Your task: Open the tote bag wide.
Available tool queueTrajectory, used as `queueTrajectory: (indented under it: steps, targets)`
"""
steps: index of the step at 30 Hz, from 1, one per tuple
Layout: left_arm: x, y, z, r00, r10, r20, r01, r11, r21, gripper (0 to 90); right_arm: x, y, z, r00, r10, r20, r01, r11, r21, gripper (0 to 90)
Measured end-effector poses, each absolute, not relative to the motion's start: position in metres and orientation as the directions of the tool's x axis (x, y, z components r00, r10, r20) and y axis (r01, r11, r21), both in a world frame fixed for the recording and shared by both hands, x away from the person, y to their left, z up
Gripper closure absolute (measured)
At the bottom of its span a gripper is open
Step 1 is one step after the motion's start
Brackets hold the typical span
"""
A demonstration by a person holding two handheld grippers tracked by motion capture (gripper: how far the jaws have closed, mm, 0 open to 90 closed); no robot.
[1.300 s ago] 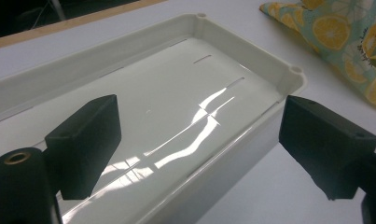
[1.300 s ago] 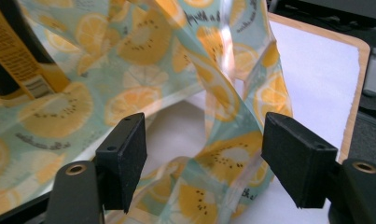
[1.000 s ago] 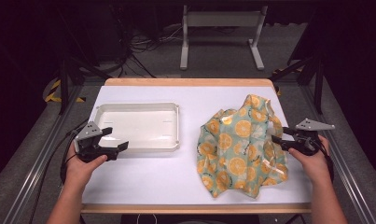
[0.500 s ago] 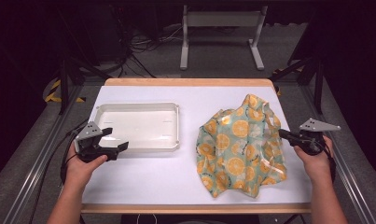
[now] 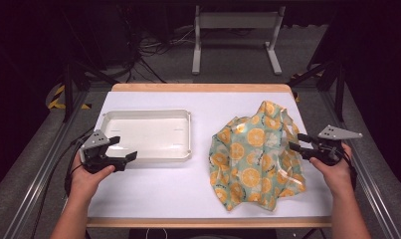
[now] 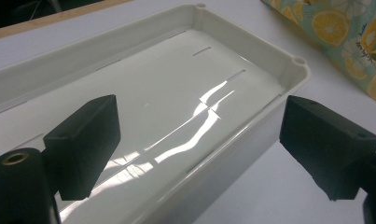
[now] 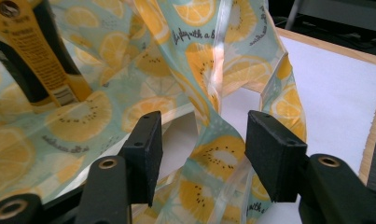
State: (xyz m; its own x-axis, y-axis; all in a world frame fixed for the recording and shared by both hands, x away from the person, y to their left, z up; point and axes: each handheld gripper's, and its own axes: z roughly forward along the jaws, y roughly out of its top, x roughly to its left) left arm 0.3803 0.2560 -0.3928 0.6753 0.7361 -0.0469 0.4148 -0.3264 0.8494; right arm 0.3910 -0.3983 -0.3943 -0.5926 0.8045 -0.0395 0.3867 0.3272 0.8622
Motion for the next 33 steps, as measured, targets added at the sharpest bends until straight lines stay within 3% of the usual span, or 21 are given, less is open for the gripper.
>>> queueTrajectory:
  steps: [4,9,12,15,17,19,20,22,25,28,29,31,33]
  targets:
    - [0.38,0.255,-0.393,0.677,0.734,-0.047,0.417,-0.33,0.847,13.1,0.394,-0.395,-0.397,-0.578,0.813,-0.065,0.392,0.347,0.852,68.6]
    - [0.381,0.254,-0.393,0.682,0.73,-0.041,0.414,-0.339,0.845,13.0,0.394,-0.394,-0.395,-0.573,0.814,-0.092,0.374,0.36,0.854,78.5]
    - [0.381,0.253,-0.394,0.684,0.729,-0.039,0.412,-0.341,0.845,12.9,0.394,-0.392,-0.393,-0.575,0.811,-0.107,0.372,0.376,0.849,89.8]
    - [0.381,0.253,-0.394,0.684,0.729,-0.039,0.412,-0.341,0.845,12.8,0.394,-0.391,-0.393,-0.577,0.81,-0.105,0.374,0.375,0.848,90.0]
    - [0.381,0.253,-0.394,0.683,0.73,-0.041,0.414,-0.339,0.845,12.8,0.394,-0.389,-0.392,-0.595,0.796,-0.115,0.359,0.391,0.848,84.7]
    - [0.381,0.253,-0.394,0.684,0.728,-0.041,0.412,-0.339,0.846,12.7,0.395,-0.387,-0.39,-0.597,0.793,-0.12,0.346,0.39,0.853,69.4]
    - [0.381,0.253,-0.394,0.684,0.728,-0.041,0.412,-0.339,0.846,12.7,0.395,-0.387,-0.39,-0.597,0.793,-0.12,0.346,0.39,0.853,69.4]
    - [0.382,0.252,-0.395,0.685,0.727,-0.041,0.413,-0.342,0.844,12.7,0.397,-0.385,-0.388,-0.577,0.807,-0.122,0.334,0.369,0.867,53.9]
    - [0.381,0.251,-0.395,0.683,0.729,-0.044,0.417,-0.34,0.843,12.6,0.402,-0.382,-0.388,-0.563,0.814,-0.139,0.315,0.367,0.875,46.7]
    - [0.382,0.251,-0.395,0.686,0.726,-0.044,0.416,-0.342,0.842,12.6,0.404,-0.378,-0.388,-0.586,0.797,-0.148,0.317,0.393,0.863,64.9]
    - [0.382,0.251,-0.395,0.686,0.726,-0.044,0.416,-0.342,0.842,12.5,0.404,-0.378,-0.388,-0.586,0.797,-0.148,0.317,0.393,0.863,64.9]
    - [0.382,0.251,-0.396,0.687,0.725,-0.049,0.42,-0.34,0.841,12.5,0.404,-0.375,-0.389,-0.597,0.787,-0.157,0.321,0.414,0.852,81.0]
    - [0.382,0.25,-0.396,0.687,0.725,-0.049,0.419,-0.34,0.842,12.5,0.403,-0.376,-0.388,-0.6,0.785,-0.155,0.319,0.412,0.853,88.6]
